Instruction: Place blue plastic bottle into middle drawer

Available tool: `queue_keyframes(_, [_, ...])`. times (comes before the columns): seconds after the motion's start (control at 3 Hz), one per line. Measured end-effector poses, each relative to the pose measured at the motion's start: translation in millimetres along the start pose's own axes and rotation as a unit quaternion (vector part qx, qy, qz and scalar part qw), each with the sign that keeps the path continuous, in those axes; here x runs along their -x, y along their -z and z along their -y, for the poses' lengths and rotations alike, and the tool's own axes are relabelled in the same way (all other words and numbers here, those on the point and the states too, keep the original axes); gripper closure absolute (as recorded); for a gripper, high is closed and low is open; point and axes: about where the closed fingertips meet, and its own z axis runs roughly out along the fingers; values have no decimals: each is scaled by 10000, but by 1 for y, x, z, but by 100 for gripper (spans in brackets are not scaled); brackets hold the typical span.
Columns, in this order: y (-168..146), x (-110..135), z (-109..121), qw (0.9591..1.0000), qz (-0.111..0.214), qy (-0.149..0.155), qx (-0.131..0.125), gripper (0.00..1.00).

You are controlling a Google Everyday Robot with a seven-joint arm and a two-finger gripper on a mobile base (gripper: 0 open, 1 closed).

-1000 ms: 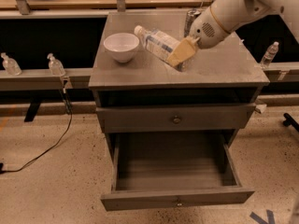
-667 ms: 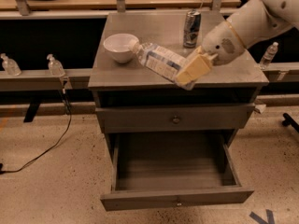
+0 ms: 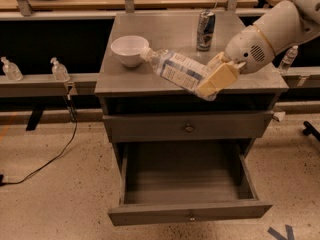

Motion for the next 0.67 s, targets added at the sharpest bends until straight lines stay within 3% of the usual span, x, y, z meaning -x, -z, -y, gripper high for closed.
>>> queue_keyframes(0.33, [-13,-23,5,9997,-34,230,6,100])
queue_keyframes(0.67, [-51,-84,13,9982,-31,548,220,100])
